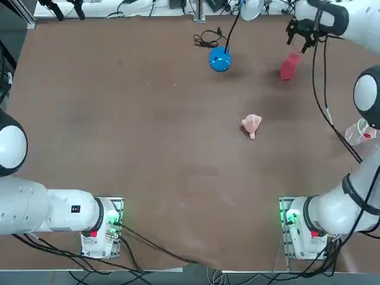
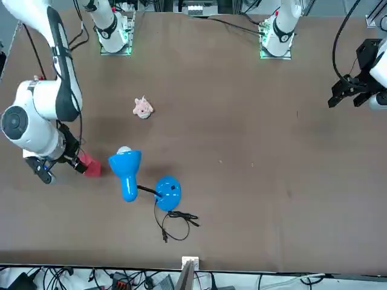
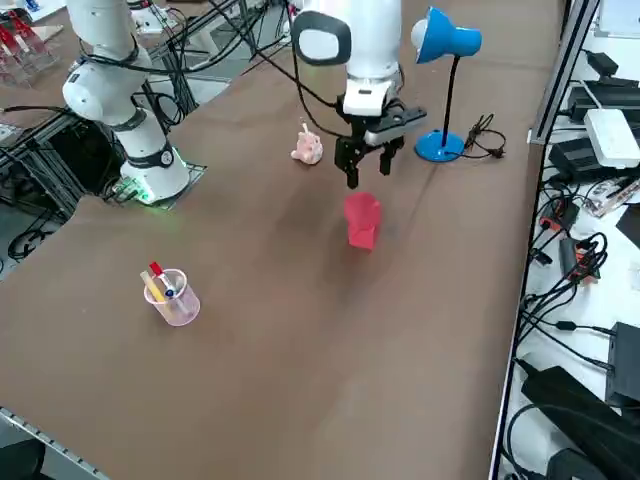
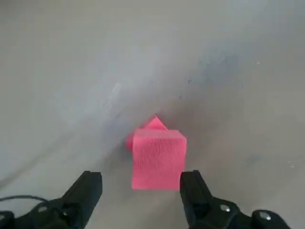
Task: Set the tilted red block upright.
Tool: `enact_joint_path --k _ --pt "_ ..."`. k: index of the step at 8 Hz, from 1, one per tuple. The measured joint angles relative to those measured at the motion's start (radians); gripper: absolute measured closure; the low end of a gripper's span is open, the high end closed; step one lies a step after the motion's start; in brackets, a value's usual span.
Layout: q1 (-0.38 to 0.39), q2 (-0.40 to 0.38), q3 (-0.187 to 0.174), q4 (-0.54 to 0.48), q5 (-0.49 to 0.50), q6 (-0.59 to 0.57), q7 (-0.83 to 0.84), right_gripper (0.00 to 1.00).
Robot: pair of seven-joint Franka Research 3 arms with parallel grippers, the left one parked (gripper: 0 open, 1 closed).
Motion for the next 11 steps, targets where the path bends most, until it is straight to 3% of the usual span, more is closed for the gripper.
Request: enact_joint_path --k 4,11 --pt "-0.036 0.002 -0.002 -0.027 0.053 0.016 0.024 0.0" --pt "-0.038 0.014 0.001 -0.073 0.056 0.091 0.024 0.0"
